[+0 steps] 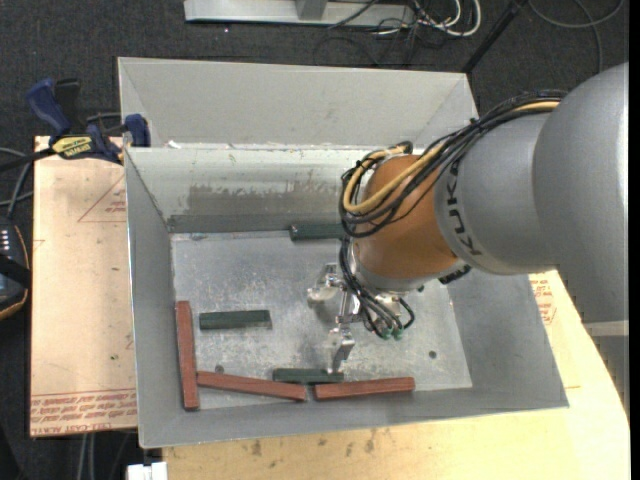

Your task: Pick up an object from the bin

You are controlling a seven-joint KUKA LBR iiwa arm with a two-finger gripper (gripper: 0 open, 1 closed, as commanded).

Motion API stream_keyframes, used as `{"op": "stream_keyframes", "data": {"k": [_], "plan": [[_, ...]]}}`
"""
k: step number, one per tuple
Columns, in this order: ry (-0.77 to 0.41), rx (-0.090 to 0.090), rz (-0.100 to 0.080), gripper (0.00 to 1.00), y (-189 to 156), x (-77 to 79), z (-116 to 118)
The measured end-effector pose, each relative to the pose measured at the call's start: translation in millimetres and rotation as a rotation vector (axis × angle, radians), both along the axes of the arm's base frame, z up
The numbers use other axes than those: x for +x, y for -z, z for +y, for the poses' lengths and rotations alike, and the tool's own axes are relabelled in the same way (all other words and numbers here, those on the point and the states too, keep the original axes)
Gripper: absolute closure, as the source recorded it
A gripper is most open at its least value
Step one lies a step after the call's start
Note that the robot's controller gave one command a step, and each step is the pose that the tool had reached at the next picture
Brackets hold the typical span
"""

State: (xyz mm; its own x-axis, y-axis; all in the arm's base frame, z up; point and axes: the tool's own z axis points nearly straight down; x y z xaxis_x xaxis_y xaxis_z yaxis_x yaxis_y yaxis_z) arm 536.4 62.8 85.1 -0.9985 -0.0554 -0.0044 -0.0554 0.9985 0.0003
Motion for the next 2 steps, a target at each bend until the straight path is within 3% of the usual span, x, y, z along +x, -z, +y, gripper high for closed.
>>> {"op": "stream_keyframes", "data": {"k": [1, 2], "plan": [[0.149, 0.000, -0.001, 0.00, 3, -1.8, 35], [0.207, 0.001, 0.004, 0.00, -4, 26.1, 72]]}}
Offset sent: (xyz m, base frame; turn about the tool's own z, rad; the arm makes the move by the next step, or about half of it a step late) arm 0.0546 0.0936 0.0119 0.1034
